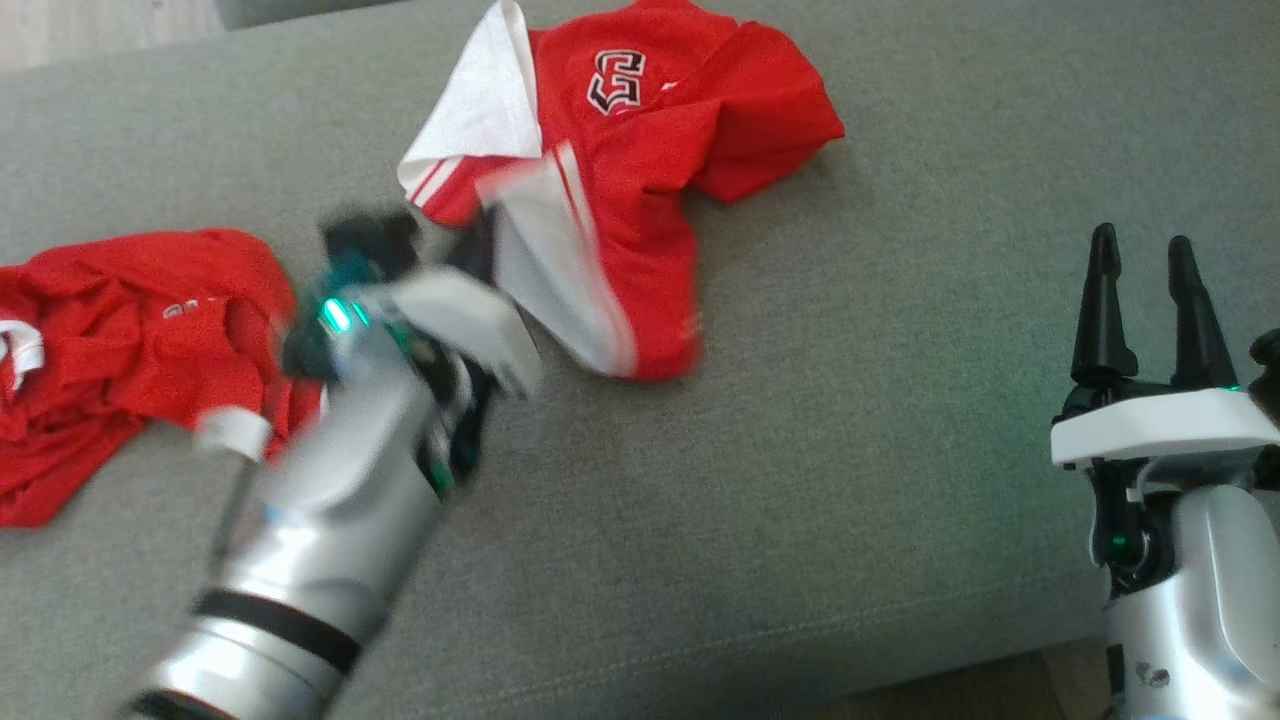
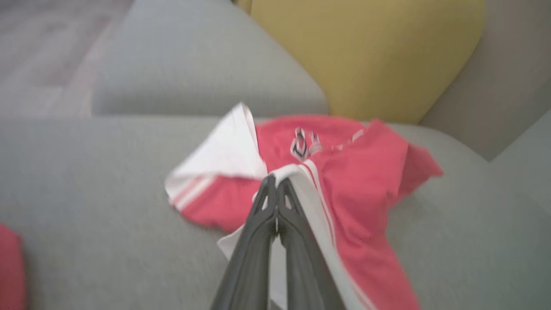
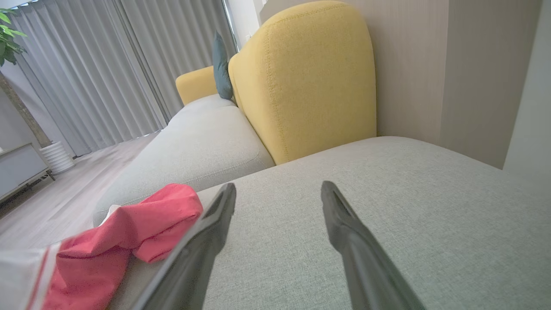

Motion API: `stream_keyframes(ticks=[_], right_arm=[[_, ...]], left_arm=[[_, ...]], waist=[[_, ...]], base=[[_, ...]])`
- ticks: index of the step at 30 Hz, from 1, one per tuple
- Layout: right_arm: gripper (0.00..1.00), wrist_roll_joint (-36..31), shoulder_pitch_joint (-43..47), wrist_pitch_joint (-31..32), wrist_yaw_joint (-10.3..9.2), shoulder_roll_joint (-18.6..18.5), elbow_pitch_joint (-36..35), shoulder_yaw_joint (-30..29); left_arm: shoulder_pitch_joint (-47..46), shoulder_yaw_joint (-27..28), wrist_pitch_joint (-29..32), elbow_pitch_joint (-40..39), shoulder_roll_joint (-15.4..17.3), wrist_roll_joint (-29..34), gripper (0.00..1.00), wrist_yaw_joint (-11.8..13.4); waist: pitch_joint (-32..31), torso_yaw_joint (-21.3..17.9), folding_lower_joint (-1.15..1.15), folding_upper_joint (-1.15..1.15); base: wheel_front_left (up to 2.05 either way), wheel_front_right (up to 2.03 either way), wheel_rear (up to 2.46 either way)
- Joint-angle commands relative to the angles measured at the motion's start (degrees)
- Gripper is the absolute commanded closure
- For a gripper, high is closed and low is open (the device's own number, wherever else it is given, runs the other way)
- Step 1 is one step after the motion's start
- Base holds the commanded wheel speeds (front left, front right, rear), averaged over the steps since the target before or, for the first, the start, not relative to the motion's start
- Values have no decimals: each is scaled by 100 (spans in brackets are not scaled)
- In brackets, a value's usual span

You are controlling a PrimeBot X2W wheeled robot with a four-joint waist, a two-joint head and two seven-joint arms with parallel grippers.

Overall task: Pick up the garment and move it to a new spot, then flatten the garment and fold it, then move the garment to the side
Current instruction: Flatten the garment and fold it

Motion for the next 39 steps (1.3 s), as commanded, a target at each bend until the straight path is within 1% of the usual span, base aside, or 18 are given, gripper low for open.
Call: stream_keyframes(ticks=[1,4,6,9,12,17,20,21,26,30,32,33,34,39], right_arm=[[0,20,-151,-81,43,-18,-142,134],[0,40,-123,-114,43,-18,-83,129],[0,44,-96,-133,43,-18,-43,120],[0,33,-42,-148,43,-18,37,104],[0,42,-6,-160,43,-18,102,133],[0,30,33,-162,43,-18,133,138],[0,9,36,-141,43,-18,132,128],[0,9,36,-141,43,-18,132,128],[0,-21,42,-104,43,-18,126,86],[0,-53,80,-64,43,-18,131,65],[0,-59,92,-46,43,-18,130,61],[0,-62,91,-36,43,-18,127,62],[0,-66,90,-27,43,-18,123,58],[0,-151,77,78,43,-18,119,51]], left_arm=[[-468,390,-72,-591,325,441,100,224],[-621,484,-75,-1584,644,1503,100,620],[-614,477,-76,-2203,761,2029,100,760],[-443,188,-76,-2796,889,2571,100,694],[-120,-343,80,-2811,1013,2901,100,552],[651,-1222,675,-2571,1015,3120,100,299],[1063,-1654,886,-2363,943,3171,100,152],[1063,-1654,886,-2363,943,3171,100,152],[1435,-2046,1050,-1979,771,3154,100,6],[1505,-2176,1045,-1707,635,3141,100,-34],[1534,-2151,1008,-1615,554,3050,100,-46],[1541,-2108,953,-1595,514,3007,74,-8],[1531,-2059,885,-1586,481,2983,0,52],[1466,-1657,556,-1670,380,2752,0,378]], waist=[[-102,52,0,0],[-207,127,0,0],[-291,197,0,0],[-429,304,0,0],[-552,402,0,0],[-671,565,0,0],[-700,631,0,0],[-700,631,0,0],[-730,717,0,0],[-744,792,0,0],[-754,836,0,0],[-757,858,0,0],[-763,887,0,0],[-778,1069,0,0]], base=[[0,0,0],[0,0,0],[0,0,0],[0,0,0],[0,0,0],[0,0,0],[0,0,0],[0,0,0],[0,0,0],[0,0,0],[0,0,0],[0,0,0],[0,0,0],[0,0,0]])
